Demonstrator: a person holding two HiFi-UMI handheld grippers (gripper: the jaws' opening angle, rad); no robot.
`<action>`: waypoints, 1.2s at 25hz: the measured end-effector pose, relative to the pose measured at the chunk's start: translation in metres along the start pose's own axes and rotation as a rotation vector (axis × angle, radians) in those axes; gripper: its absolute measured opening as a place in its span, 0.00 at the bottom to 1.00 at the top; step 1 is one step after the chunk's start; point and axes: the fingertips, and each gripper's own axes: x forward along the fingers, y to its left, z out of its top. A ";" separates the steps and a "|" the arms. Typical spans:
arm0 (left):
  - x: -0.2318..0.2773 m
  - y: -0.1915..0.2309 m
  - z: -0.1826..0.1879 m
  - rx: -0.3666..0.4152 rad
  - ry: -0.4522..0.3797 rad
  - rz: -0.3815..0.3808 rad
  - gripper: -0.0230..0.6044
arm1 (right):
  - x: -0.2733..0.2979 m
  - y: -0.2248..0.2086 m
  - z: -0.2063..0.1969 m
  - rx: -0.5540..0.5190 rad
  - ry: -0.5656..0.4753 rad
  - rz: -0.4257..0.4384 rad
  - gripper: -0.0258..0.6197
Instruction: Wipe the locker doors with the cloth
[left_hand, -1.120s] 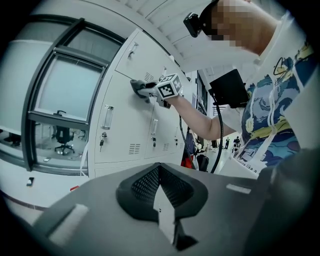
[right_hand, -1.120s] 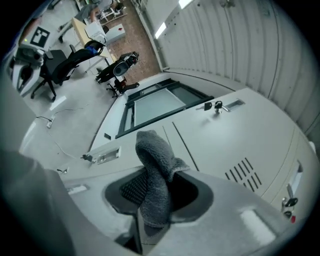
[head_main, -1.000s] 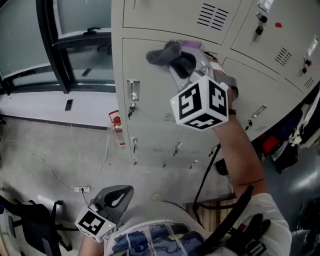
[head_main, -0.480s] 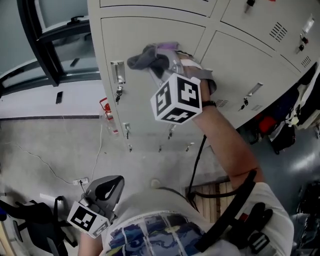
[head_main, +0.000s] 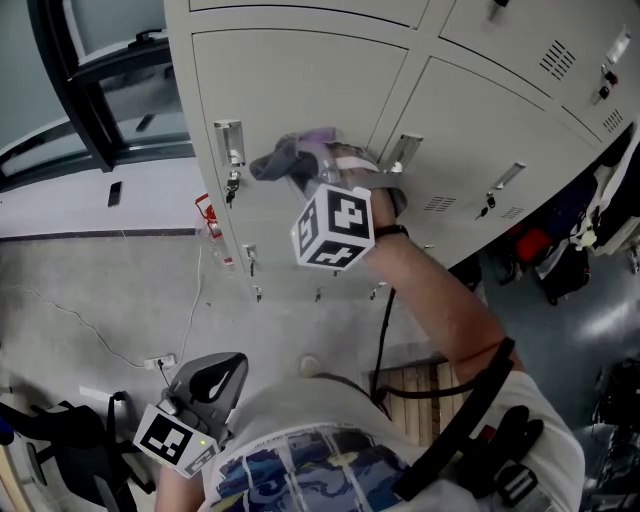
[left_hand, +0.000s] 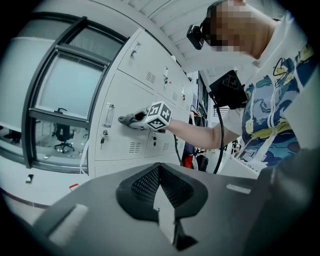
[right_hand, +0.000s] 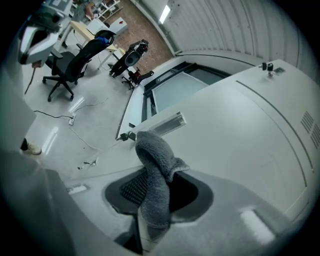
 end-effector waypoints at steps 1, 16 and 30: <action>0.001 -0.001 0.000 -0.001 0.000 -0.001 0.04 | 0.003 0.008 -0.003 0.000 0.006 0.017 0.21; 0.004 0.001 -0.002 -0.009 0.011 0.013 0.04 | 0.060 0.135 -0.052 0.024 0.097 0.261 0.21; -0.002 0.001 -0.005 -0.015 0.006 0.028 0.04 | 0.063 0.167 -0.060 0.073 0.143 0.349 0.22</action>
